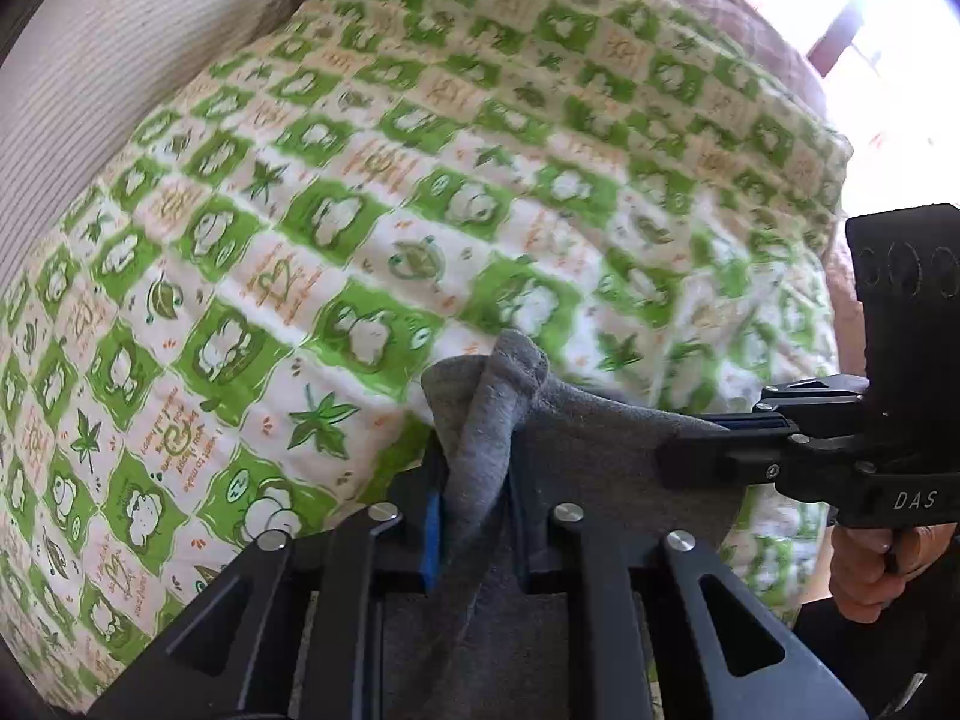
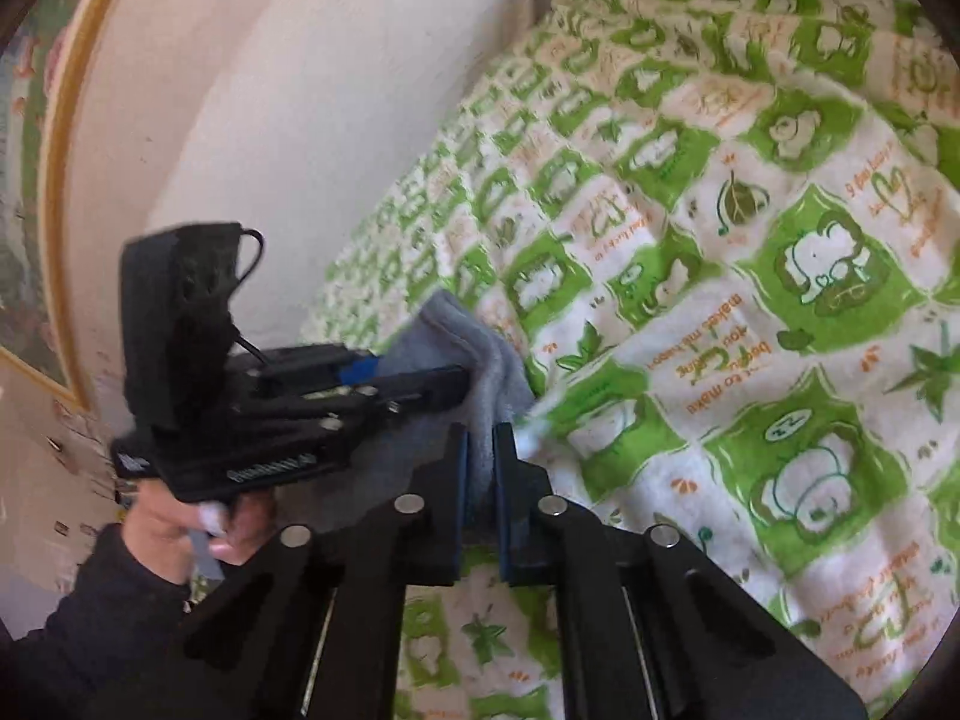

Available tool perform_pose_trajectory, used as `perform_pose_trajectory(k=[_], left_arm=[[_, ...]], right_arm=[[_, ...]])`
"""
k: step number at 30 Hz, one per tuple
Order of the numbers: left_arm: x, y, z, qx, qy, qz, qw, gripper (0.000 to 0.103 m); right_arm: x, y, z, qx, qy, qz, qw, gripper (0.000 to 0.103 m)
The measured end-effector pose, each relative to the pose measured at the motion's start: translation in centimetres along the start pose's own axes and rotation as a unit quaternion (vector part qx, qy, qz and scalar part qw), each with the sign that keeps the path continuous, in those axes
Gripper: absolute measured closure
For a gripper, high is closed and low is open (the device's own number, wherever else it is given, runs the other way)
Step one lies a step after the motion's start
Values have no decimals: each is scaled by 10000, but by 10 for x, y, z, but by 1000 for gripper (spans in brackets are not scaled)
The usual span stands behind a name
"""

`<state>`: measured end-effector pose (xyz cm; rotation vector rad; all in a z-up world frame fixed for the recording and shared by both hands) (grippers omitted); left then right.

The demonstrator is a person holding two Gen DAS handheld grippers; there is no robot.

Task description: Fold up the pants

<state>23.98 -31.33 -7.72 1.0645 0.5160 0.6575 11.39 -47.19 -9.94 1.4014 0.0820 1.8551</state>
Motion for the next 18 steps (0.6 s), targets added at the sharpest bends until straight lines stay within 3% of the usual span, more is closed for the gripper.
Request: perform_pose_trajectory(k=[8, 13, 18], left_arm=[[14, 41, 8, -339, 290, -305, 9985, 89], [8, 51, 21, -412, 253, -432, 9979, 89], [6, 68, 13, -520, 107, -627, 9966, 89]], right_arm=[[25, 22, 0, -344, 363, 120, 9987, 95], [27, 37, 6, -656, 259, 248, 9972, 96], [31, 55, -1, -907, 85, 426, 9949, 96]])
Point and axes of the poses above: each gripper's, at about its wrist camera, not at the fingertips, and y roughly against the way its jaws point, x to its left, z to its top, the point moved 1 cm from there along -y, roughly the way its jaws point, and after that the axes turned 10 degrees about z, right-handed, at the moved point
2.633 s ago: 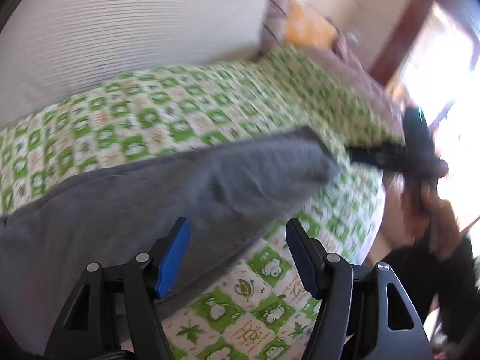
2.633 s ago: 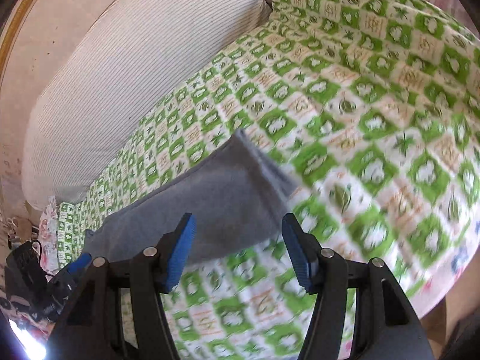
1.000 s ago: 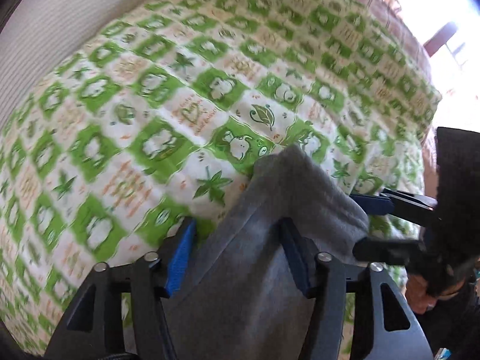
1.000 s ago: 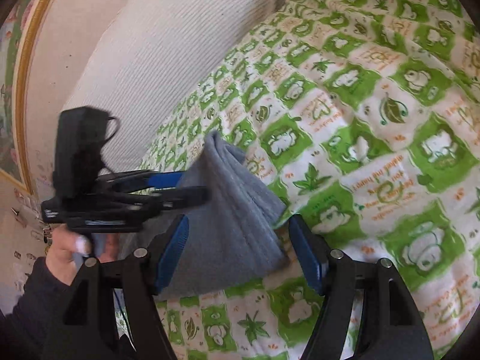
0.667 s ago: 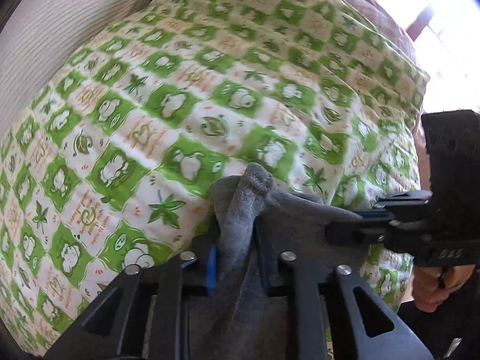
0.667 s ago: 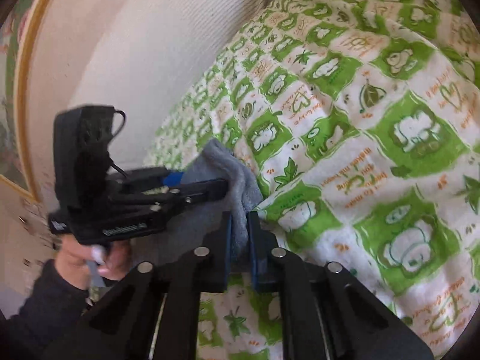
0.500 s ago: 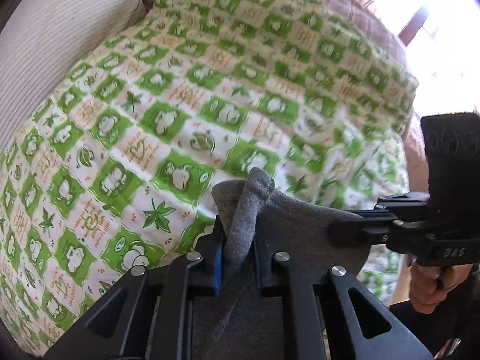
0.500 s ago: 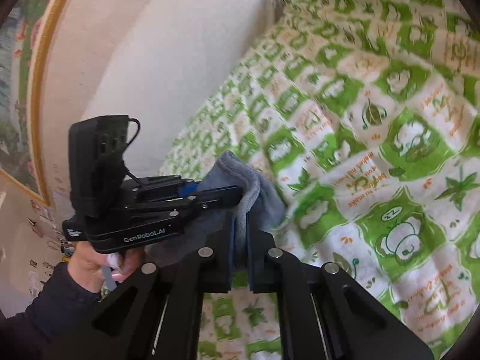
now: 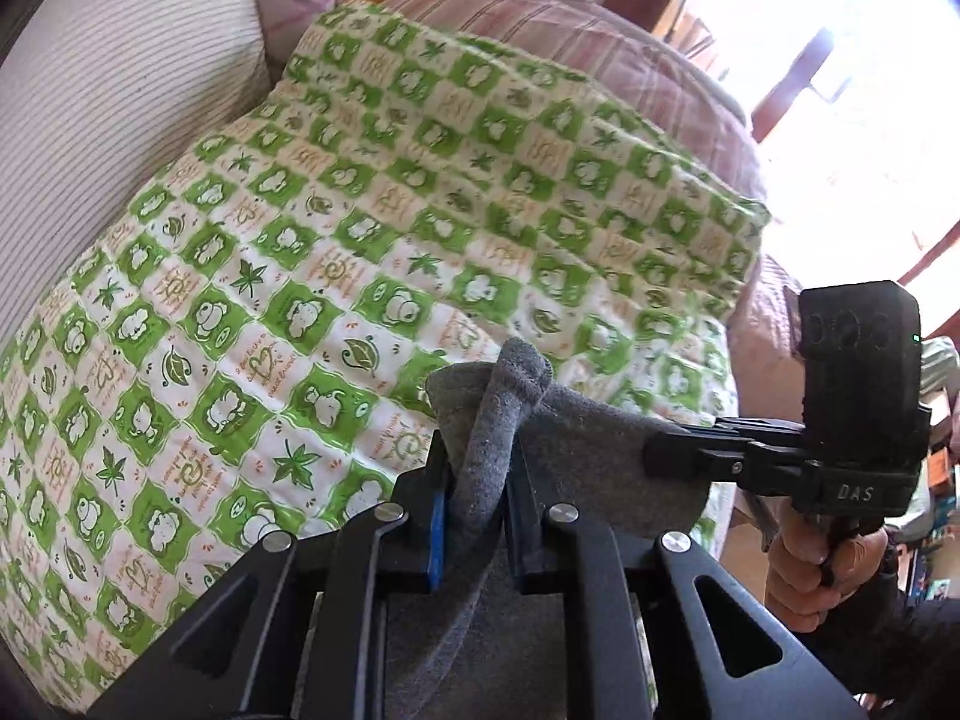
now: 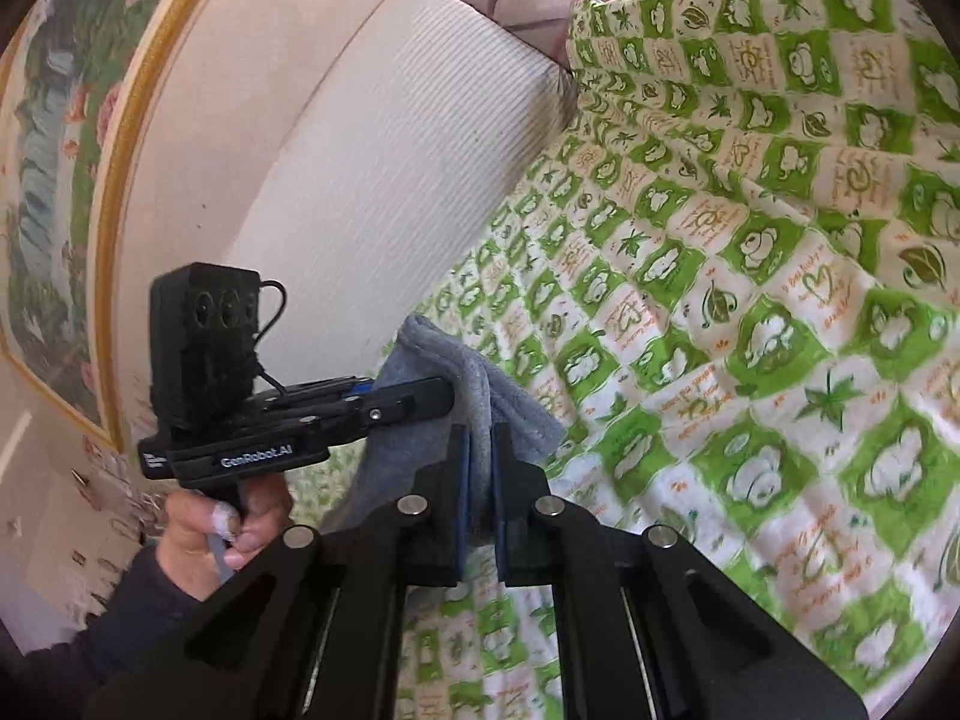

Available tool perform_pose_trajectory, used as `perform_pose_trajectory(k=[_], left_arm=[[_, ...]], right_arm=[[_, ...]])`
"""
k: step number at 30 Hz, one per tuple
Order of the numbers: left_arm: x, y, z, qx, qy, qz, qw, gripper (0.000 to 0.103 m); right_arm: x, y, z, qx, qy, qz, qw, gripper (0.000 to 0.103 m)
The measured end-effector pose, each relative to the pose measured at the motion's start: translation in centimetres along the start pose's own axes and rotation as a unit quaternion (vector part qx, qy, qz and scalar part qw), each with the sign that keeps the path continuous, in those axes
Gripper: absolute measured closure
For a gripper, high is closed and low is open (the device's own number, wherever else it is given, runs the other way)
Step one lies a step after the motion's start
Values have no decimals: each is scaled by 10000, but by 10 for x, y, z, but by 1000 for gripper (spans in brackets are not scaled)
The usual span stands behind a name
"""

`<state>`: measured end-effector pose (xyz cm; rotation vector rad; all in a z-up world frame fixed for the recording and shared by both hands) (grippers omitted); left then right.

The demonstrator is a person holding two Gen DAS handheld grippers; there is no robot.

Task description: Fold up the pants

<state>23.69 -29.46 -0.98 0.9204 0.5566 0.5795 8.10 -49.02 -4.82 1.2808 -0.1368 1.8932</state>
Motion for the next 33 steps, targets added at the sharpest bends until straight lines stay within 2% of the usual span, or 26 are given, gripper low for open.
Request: perform_pose_trajectory(k=[9, 14, 17, 18, 20, 21, 22, 24, 30, 31, 32, 33], left_arm=[[22, 74, -24, -687, 158, -501, 9963, 89], [37, 112, -43, -1037, 148, -652, 9924, 89], [42, 126, -51, -1181, 180, -667, 9906, 89], [45, 129, -52, -1216, 204, -686, 9900, 89], [50, 138, -55, -1306, 269, -741, 9883, 89], [53, 143, -57, -1358, 294, -774, 9873, 89], [55, 149, -59, -1415, 290, -795, 9863, 89], [57, 157, -63, -1488, 251, -847, 9849, 89], [62, 182, -86, -1701, 102, -990, 9804, 89], [65, 184, -90, -1712, 115, -974, 9803, 89], [69, 187, -97, -1724, 157, -930, 9805, 89], [74, 189, -103, -1730, 194, -874, 9809, 89]], right_arm=[[45, -11, -4, 228, 305, 205, 9991, 96], [80, -24, -9, 288, 762, 247, 9964, 96], [92, -30, -10, 344, 906, 383, 9946, 90], [94, -31, -10, 317, 909, 439, 9944, 86], [97, -34, -11, 292, 868, 496, 9946, 49], [97, -34, -11, 276, 826, 505, 9949, 12], [98, -33, -13, 175, 800, 590, 9949, 0], [104, -29, -18, 185, 852, 858, 9925, 0], [116, -66, -29, 900, 990, 866, 9872, 0], [123, -73, -32, 975, 1092, 945, 9847, 6], [130, -76, -34, 1009, 1219, 1027, 9820, 17], [139, -78, -38, 1082, 1364, 1065, 9790, 52]])
Point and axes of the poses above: each gripper's, at about its wrist camera, not at the fingertips, and y roughly against the way its jaws point, x to its left, z to its top, the point moved 1 cm from there along -y, roughly the way its jaws point, and after that the axes turned 10 degrees about z, right-handed, at the moved point
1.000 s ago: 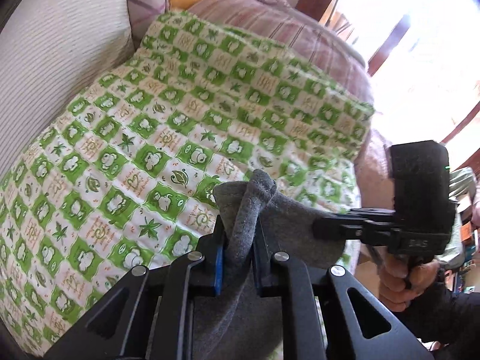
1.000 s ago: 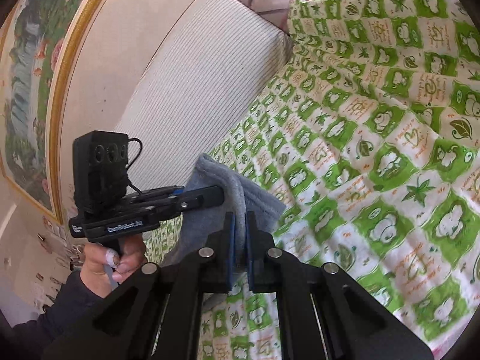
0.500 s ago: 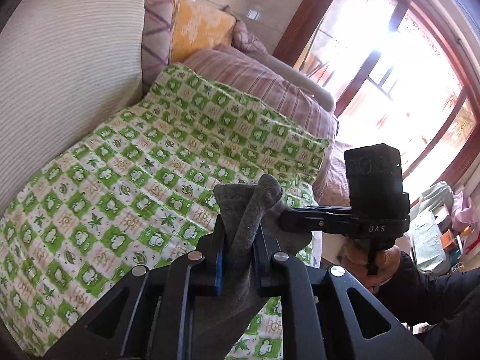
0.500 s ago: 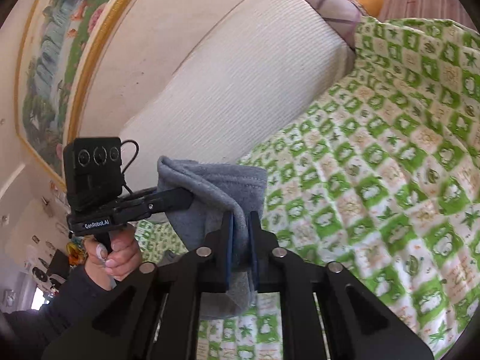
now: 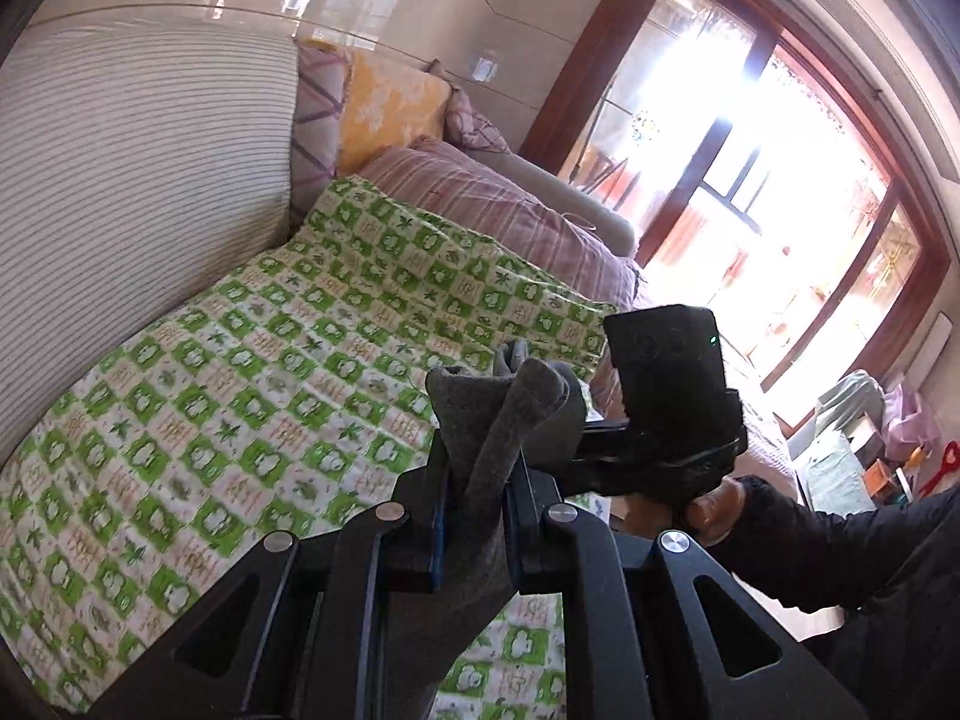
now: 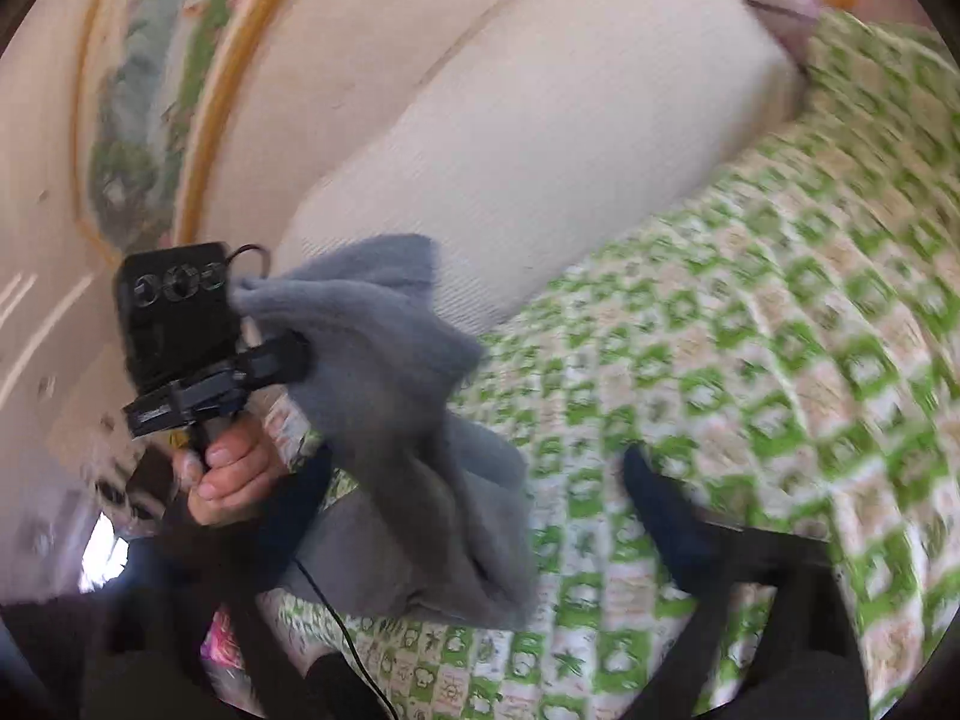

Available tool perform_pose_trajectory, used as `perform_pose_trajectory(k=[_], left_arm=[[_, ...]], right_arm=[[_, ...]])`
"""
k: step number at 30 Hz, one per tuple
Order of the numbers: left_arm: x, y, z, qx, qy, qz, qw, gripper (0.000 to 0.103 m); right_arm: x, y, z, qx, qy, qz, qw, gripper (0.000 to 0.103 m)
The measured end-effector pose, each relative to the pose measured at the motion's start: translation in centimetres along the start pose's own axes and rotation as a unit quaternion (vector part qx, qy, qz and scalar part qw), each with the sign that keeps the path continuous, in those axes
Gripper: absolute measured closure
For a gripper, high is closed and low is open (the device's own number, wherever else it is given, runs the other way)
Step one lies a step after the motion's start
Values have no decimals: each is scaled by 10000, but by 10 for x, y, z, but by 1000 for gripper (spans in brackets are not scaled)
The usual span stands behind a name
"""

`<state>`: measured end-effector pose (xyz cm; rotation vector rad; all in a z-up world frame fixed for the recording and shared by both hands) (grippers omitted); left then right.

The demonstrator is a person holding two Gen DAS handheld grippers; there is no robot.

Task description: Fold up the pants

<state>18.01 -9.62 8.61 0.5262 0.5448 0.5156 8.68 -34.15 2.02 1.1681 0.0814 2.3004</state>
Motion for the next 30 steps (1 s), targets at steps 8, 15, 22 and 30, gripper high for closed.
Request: perform_pose_trajectory(k=[8, 15, 22, 30], left_arm=[[63, 39, -55, -253, 840, 333, 9956, 89], [114, 63, -132, -362, 1634, 546, 9844, 89], [159, 73, -206, -225, 2457, 938, 9645, 85], [184, 100, -267, -139, 3263, 1434, 9342, 77]], right_arm=[[60, -79, -19, 1061, 614, -28, 9925, 95], [82, -156, -59, 1780, 758, -8, 9811, 95], [95, -226, -109, 2346, 1050, -383, 9657, 95], [109, -262, -148, 2817, 1368, -458, 9486, 83]])
Point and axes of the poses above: each gripper's, at about its wrist camera, not at the fingertips, and y roughly against the way its jaws point, x to its left, z to its top, the point moved 1 cm from there along -y, roughly the way its jaws point, and after that the axes turned 10 degrees about z, right-handed, at the moved point
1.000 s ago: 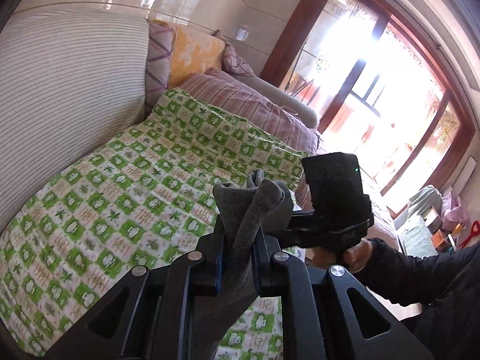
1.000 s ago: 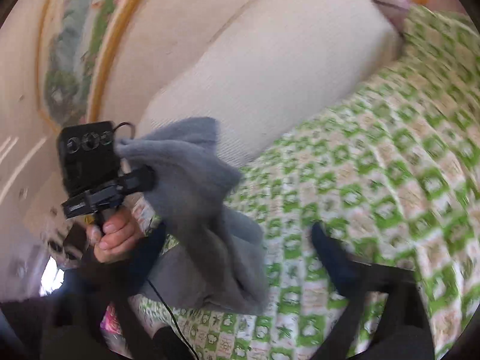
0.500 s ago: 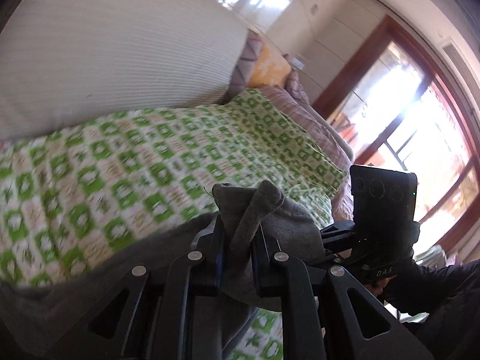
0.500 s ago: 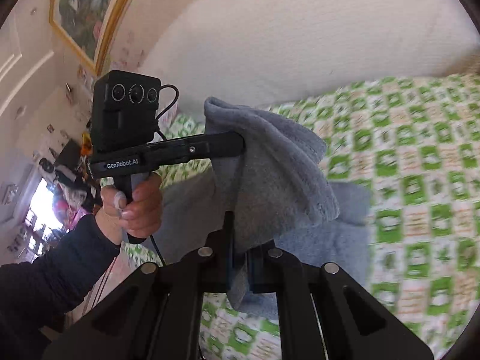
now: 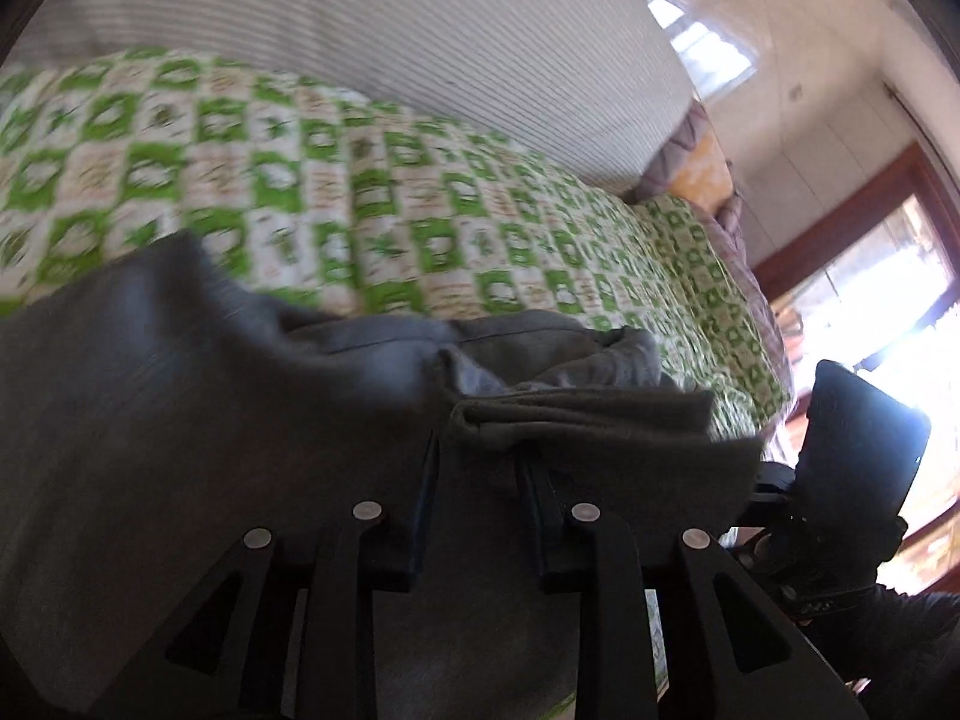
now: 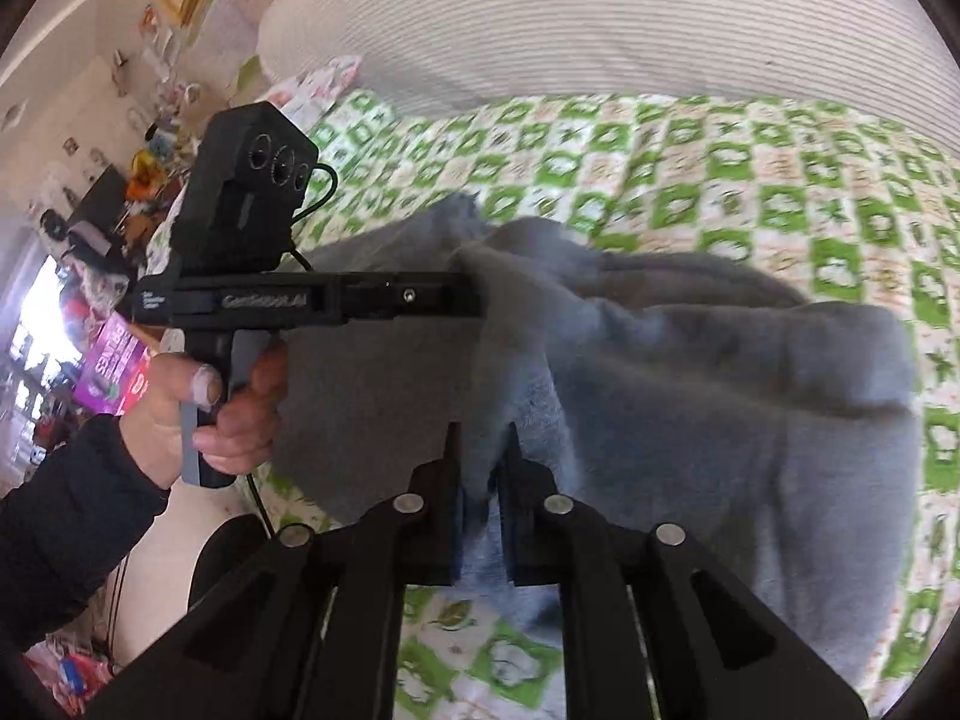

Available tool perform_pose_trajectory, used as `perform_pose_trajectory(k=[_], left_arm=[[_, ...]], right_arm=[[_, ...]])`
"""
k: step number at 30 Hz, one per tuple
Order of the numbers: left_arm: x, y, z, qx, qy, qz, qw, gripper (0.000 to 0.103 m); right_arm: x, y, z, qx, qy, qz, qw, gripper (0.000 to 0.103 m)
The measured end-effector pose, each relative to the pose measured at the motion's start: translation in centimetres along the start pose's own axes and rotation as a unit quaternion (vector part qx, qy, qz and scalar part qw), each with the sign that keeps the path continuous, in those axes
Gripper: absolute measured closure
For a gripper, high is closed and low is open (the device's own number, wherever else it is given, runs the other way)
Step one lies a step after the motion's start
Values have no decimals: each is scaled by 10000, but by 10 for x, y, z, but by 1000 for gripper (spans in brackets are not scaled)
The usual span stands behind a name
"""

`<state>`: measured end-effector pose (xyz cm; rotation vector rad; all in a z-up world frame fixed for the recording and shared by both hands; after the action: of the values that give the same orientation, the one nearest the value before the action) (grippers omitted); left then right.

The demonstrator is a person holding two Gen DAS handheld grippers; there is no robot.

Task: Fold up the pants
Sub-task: 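Fold the lifted corner over the pants and open both grippers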

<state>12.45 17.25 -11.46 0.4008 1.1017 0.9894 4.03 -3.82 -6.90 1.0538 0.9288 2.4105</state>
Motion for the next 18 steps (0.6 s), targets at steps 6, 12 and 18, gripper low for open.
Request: perform_pose_trajectory(k=[6, 12, 18], left_arm=[[22, 43, -20, -415, 567, 111, 9975, 74], [-1, 63, -42, -589, 841, 290, 9943, 54], [-23, 30, -60, -335, 1095, 909, 9893, 54]], right_arm=[[14, 2, -10, 51, 46, 601, 9982, 54], [8, 20, -14, -112, -179, 734, 9971, 54], [-23, 47, -4, -539, -602, 211, 9965, 54]])
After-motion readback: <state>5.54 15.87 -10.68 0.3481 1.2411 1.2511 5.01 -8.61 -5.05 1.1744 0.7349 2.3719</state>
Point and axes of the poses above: each gripper's, at about its wrist camera, not at the fingertips, and y roughly against the way its jaws point, x to its left, z to its top, the point moved 1 cm from there along -y, roughly the way its jaws point, and after that the axes turned 10 degrees about z, right-handed, at the moved point
